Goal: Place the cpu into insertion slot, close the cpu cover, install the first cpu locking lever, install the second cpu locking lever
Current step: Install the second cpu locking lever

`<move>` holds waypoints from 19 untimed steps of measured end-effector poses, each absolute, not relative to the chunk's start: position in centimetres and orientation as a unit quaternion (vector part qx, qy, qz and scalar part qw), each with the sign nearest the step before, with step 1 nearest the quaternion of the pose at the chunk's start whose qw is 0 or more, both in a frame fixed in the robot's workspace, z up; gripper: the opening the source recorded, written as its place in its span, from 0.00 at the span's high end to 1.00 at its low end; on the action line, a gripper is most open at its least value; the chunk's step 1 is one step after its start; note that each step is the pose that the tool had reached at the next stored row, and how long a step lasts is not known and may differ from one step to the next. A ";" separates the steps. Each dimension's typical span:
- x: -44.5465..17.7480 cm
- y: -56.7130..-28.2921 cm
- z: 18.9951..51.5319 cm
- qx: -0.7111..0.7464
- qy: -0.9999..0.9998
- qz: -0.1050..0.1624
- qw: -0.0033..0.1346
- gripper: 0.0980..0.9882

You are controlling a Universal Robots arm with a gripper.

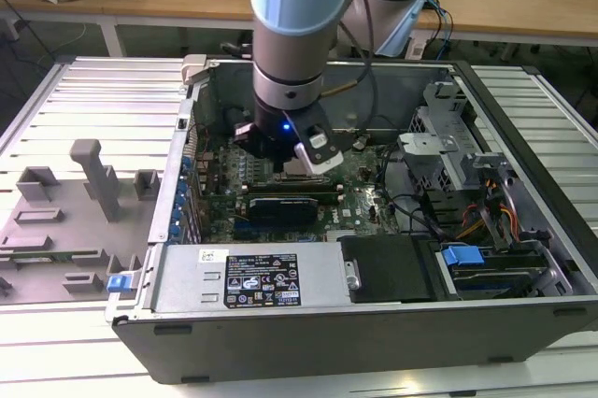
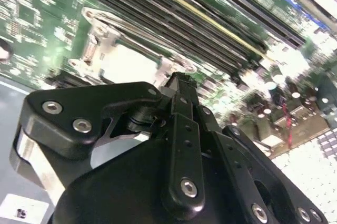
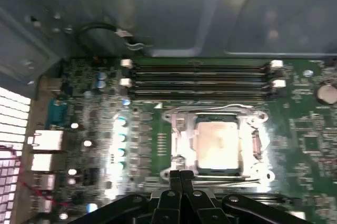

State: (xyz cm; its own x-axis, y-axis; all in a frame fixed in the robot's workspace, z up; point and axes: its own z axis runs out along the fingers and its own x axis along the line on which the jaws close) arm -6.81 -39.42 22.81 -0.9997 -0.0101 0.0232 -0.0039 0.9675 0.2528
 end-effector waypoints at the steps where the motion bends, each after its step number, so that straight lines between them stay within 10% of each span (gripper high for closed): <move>1: -6.3 -39.4 22.8 0.003 -0.992 -0.127 0.013 0.99; 9: -2.5 -39.4 22.8 0.003 -0.992 -0.122 0.019 0.99; 19: -2.6 -35.8 22.8 0.001 -0.998 -0.052 0.019 0.99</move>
